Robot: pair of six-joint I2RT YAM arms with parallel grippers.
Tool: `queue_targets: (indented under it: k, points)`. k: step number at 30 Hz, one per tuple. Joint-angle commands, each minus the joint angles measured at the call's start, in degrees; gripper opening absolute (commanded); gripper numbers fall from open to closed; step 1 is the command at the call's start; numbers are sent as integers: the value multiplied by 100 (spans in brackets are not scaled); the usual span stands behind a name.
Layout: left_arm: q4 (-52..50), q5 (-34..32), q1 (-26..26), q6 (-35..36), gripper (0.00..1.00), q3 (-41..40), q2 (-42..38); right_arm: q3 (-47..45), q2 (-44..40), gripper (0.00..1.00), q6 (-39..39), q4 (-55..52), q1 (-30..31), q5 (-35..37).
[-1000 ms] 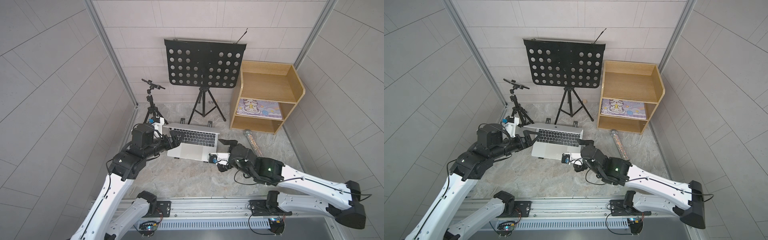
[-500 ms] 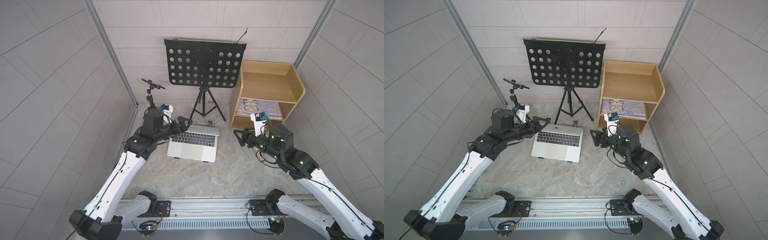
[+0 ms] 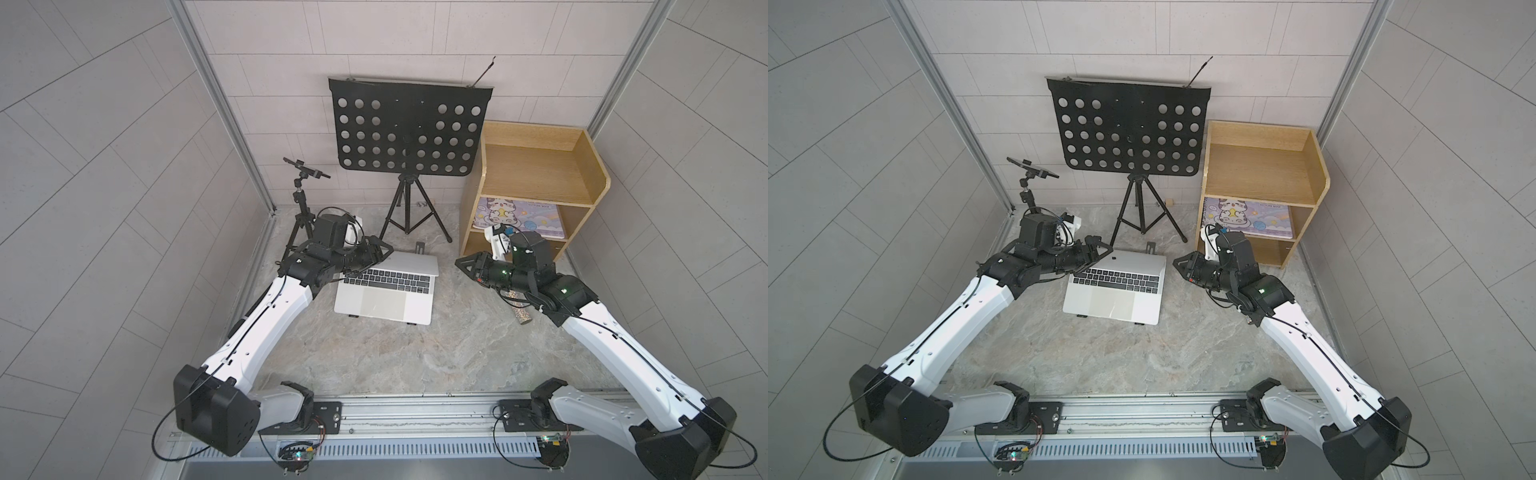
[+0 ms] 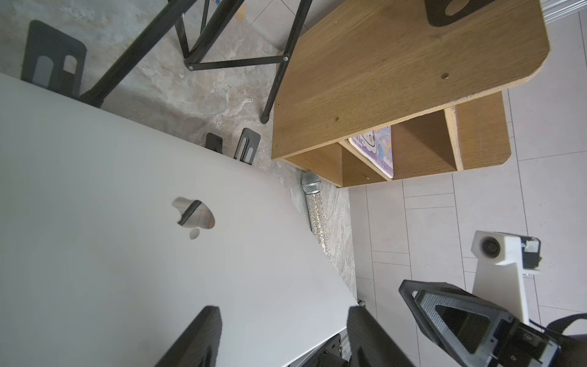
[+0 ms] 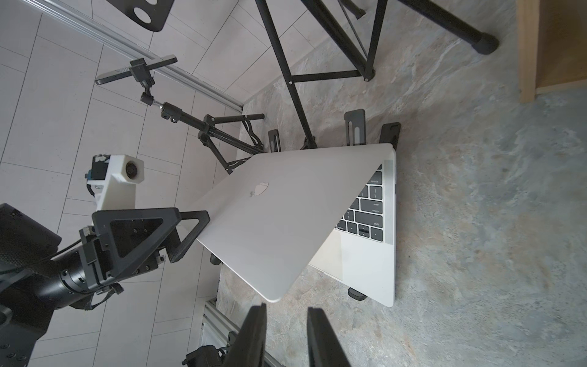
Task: Close the laptop lid and set it aside
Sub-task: Close the lid of the laptop.
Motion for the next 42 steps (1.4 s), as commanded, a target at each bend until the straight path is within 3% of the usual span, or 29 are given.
queue_targets:
  k: [1, 14, 42]
  points:
    - [-279, 27, 15, 186, 67, -288, -153, -31, 104, 27, 360, 178, -69, -238]
    - [-238, 25, 60, 307, 67, -1354, -348, -319, 401, 29, 858, 812, -112, -914]
    - [148, -326, 211, 1107, 68, -1651, 1395, -821, 416, 30, 684, 668, -122, -1055]
